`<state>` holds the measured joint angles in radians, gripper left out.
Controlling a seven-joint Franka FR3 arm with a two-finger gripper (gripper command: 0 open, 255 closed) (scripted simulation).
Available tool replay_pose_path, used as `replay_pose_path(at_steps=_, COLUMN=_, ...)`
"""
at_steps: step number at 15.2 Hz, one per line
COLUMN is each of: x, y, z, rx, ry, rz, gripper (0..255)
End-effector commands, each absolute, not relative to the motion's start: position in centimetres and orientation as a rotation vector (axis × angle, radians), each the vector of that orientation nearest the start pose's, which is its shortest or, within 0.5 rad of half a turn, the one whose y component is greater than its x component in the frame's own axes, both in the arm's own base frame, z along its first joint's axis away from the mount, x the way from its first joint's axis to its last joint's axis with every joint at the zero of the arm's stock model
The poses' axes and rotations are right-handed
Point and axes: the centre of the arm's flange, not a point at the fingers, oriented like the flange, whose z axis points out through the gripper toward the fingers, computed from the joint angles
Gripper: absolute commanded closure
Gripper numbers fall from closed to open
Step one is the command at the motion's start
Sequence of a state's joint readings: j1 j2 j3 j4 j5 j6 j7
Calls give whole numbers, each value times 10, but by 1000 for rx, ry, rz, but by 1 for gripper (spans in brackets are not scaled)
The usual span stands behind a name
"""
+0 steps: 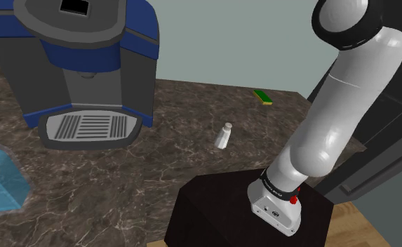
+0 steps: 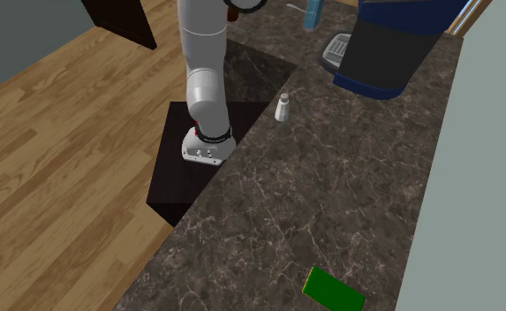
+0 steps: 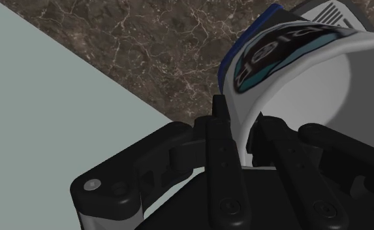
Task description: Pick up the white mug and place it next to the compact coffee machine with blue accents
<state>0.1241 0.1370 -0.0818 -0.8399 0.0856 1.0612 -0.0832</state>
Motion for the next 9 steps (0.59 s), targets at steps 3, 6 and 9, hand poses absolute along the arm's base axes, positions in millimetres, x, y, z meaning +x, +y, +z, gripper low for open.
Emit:
replay_pose_path(at_steps=3, x=496, y=45, z=801, rx=-3067, ry=-262, rz=-135, gripper=255)
replay_pose_path(at_steps=6, x=496, y=45, z=785, rx=-3067, ry=-262, rz=-135, gripper=255)
replay_pose_path(at_steps=9, x=496, y=45, z=769, rx=-3067, ry=-262, rz=-135, gripper=255)
